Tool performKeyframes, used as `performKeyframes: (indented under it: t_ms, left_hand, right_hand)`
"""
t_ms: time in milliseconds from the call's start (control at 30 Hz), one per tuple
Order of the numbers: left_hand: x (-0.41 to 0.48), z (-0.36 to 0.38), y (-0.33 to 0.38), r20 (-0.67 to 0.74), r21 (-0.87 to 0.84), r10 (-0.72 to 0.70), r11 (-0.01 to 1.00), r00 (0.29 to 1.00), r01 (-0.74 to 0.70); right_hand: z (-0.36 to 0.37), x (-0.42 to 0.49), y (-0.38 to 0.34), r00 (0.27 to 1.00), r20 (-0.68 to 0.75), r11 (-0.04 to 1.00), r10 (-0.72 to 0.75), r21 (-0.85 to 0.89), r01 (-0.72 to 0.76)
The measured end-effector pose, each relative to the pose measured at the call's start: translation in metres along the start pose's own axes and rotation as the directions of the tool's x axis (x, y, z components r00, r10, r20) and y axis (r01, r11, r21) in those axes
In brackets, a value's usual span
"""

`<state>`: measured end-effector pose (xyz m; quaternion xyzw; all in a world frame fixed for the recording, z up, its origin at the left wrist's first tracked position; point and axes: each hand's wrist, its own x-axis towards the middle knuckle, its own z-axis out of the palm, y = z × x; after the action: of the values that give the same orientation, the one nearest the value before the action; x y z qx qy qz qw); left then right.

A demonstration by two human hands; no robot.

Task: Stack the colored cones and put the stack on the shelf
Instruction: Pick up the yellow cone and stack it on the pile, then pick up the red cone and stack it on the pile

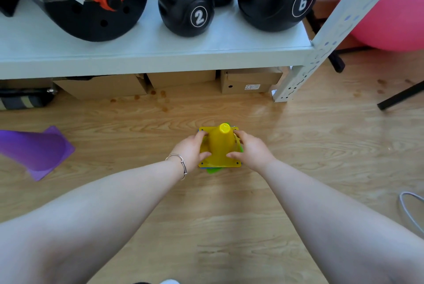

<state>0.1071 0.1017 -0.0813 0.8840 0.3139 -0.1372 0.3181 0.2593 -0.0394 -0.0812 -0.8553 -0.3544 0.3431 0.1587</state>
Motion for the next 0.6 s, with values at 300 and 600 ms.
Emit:
performKeyframes:
  t_ms: [300,600]
  left_hand:
    - [-0.049,-0.010,-0.011,-0.058,0.185,-0.014,0.982,0.998,0.025]
    - [-0.109,-0.031,-0.053,-0.144,0.343,-0.144,0.921,0.979,0.186]
  right_hand:
    - [0.029,-0.035,-0.019,0.978,-0.027,0.972,0.207,-0.112,-0.209]
    - [0.051,-0.047,-0.074,0.983,0.048,0.960,0.179,-0.226,-0.164]
